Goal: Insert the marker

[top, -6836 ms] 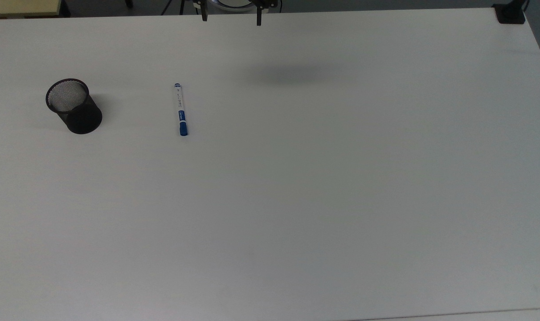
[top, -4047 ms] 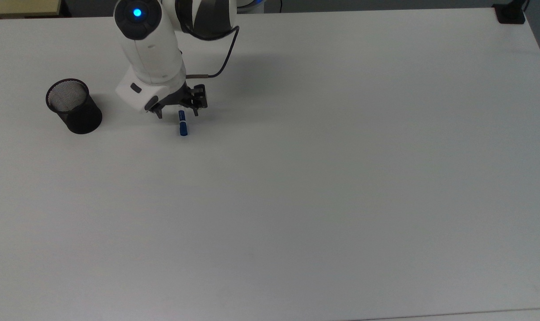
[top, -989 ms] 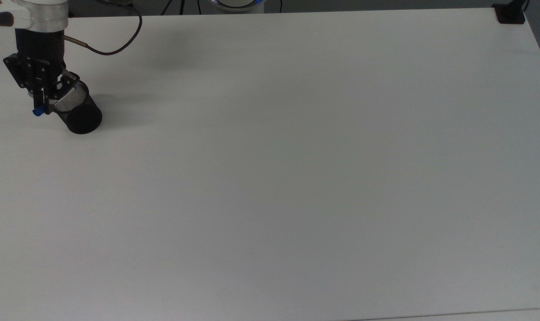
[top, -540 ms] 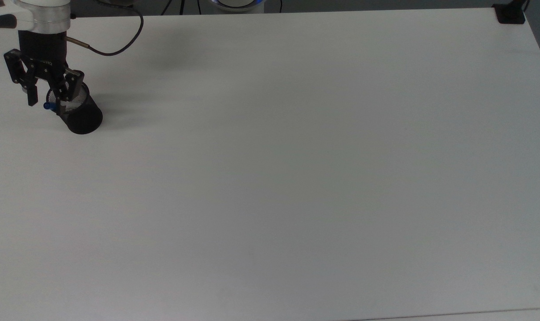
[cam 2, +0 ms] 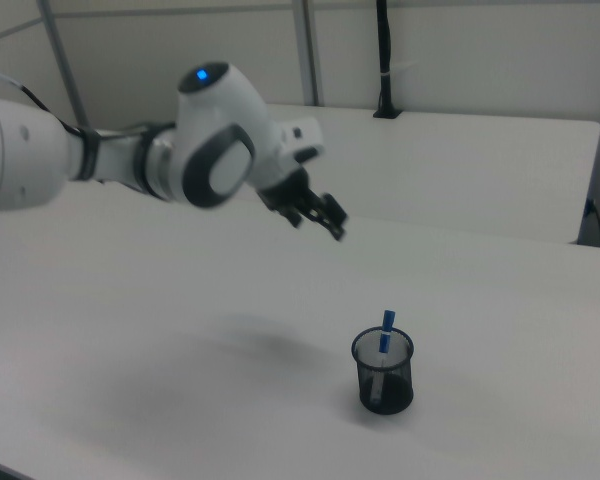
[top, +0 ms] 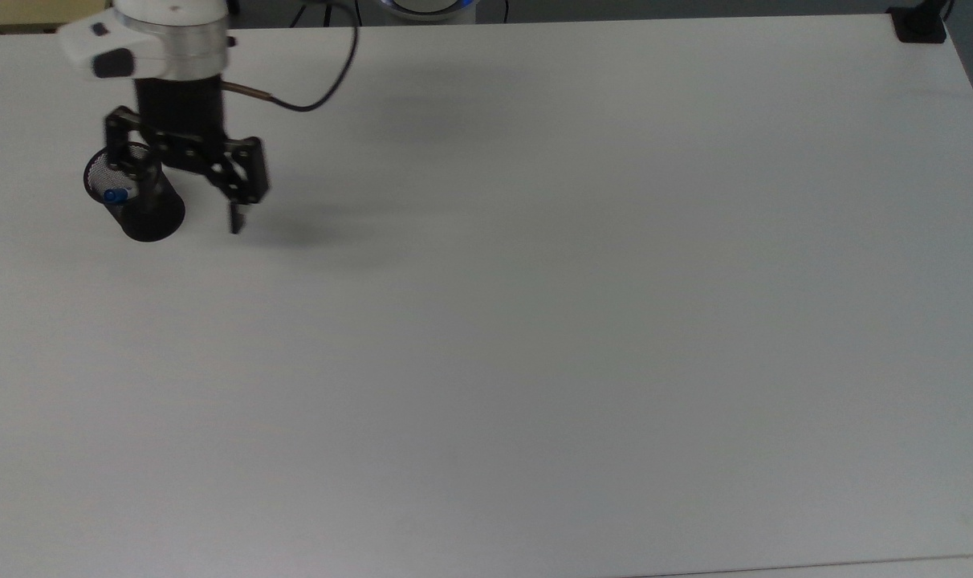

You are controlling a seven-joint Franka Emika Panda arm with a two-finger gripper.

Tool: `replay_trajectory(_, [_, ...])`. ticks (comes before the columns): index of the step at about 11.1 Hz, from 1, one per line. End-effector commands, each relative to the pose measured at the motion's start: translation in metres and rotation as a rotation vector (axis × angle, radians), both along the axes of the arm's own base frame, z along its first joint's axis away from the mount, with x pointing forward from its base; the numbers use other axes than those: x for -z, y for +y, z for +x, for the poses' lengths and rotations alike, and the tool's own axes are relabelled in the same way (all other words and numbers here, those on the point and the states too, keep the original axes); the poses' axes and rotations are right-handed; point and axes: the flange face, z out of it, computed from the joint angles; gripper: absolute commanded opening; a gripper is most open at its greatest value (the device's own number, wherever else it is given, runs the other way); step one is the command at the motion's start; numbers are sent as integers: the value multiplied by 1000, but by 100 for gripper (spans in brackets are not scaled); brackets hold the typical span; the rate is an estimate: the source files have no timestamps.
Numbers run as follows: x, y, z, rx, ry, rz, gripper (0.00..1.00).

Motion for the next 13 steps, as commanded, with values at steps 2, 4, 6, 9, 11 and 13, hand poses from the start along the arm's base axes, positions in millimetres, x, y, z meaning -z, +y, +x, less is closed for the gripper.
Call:
replay_trajectory(2, [-82,110,-6,-35,180,52,100])
replay_trajectory(4, [-108,151,-30,-82,295,66,100])
replay_trajectory(6, [-120,186,-49,-132,404,50,100])
replay_trajectory(9, [-131,189,-76,-127,508,31,100])
replay_trajectory(11, [-139,182,-77,-115,482,40,100])
replay_trajectory(13, [-136,181,-75,-123,481,35,100])
